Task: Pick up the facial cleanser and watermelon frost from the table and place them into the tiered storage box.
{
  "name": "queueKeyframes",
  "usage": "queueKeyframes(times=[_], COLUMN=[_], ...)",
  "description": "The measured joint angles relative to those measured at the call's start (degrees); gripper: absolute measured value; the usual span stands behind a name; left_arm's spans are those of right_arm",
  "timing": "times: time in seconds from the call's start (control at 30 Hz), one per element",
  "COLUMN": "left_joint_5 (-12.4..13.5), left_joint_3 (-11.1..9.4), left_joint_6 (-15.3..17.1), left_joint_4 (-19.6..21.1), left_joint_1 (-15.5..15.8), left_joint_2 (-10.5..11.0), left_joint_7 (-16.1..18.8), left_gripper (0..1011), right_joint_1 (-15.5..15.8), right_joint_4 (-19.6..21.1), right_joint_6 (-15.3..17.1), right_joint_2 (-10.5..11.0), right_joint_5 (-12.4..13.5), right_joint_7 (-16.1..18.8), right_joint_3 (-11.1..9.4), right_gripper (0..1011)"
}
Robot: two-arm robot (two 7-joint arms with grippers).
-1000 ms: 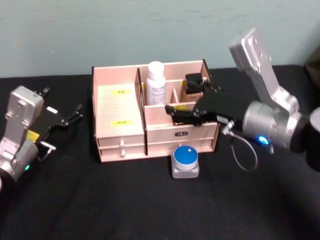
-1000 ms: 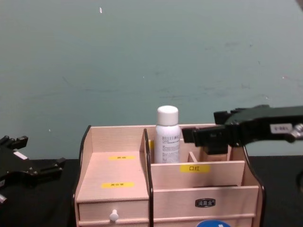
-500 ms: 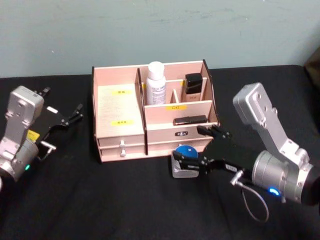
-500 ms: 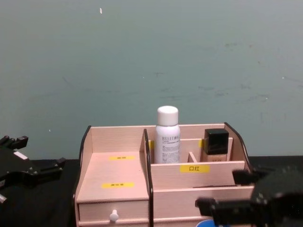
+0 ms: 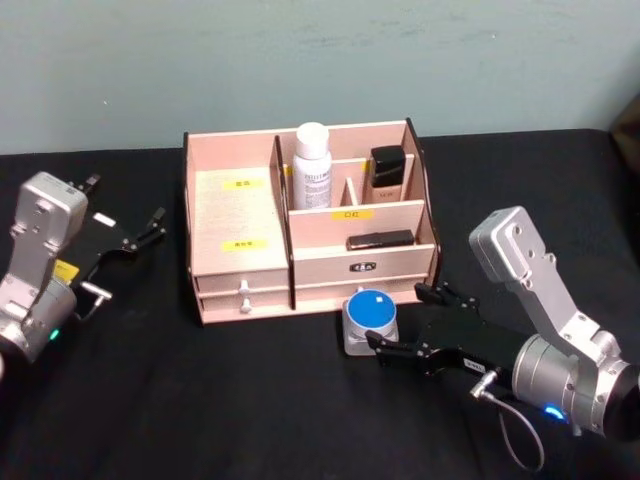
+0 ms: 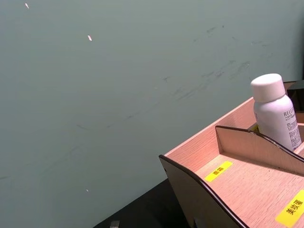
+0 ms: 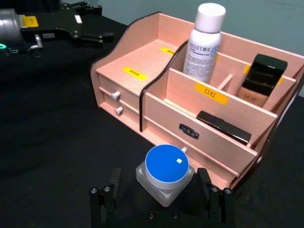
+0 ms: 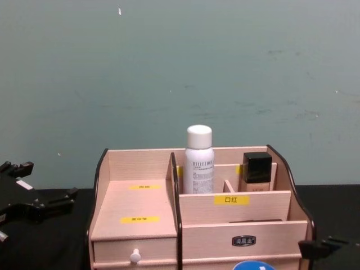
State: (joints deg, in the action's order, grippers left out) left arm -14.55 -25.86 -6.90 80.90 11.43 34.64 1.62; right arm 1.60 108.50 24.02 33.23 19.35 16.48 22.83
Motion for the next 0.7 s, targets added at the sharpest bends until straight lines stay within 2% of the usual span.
queueKeyframes(times=[0.7], left_joint_5=[0.0], left_joint_3=[0.0], left_joint_6=[0.0], left_joint_4=[0.0], left_joint_1=[0.0], left_joint_2=[0.0], left_joint_7=[0.0], left_gripper=[1010], right_joint_1=[-1.8], right_joint_4=[-5.1], right_joint_6=[0.5], right_joint_2=[-3.6], right_joint_5=[-4.0], right_joint_7=[1.3], right_joint_3=[-0.2], right_gripper=[1000])
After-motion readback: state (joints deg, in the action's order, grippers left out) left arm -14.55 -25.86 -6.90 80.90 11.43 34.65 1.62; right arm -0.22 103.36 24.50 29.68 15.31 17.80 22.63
